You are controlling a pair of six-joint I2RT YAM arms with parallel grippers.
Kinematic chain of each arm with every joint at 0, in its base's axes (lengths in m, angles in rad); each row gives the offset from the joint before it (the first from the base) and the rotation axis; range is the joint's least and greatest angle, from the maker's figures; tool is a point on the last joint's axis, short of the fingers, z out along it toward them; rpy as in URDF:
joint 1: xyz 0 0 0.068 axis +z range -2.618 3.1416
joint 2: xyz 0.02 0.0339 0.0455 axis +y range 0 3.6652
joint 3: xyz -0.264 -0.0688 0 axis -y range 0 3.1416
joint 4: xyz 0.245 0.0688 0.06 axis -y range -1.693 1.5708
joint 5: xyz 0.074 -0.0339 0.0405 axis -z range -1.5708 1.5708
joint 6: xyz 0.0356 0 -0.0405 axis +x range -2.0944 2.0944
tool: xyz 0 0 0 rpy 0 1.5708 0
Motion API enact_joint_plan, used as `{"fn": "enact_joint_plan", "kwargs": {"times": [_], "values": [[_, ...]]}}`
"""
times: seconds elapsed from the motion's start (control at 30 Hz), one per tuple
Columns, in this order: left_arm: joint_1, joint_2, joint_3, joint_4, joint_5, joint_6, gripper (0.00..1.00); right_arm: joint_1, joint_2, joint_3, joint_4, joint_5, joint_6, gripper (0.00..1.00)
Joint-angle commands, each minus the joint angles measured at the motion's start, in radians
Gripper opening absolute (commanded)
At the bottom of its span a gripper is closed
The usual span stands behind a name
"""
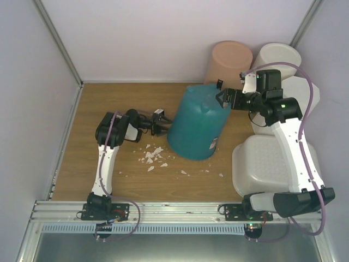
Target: Turn the large container upside down
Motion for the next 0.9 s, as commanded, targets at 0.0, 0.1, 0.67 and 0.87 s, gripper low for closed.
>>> {"fn": "enact_joint_plan", "kwargs": {"times": [0.0,0.1,0.67,0.87], "values": [[-0.028,0.044,-0.016,0.320,0.104,-0.110,0.59,0.000,-0.005,-0.011,0.021,-0.060,-0.002,1.00],[-0.044,0.055,-0.013,0.308,0.115,-0.105,0.60,0.004,-0.018,-0.013,0.022,-0.104,-0.004,1.00],[-0.014,0.030,0.163,0.114,0.082,0.065,0.59,0.311,0.073,0.167,0.271,-0.484,0.025,1.00],[0.079,0.041,0.264,-0.024,0.071,0.198,0.57,0.568,0.260,0.179,0.185,-0.429,-0.005,1.00]]}}
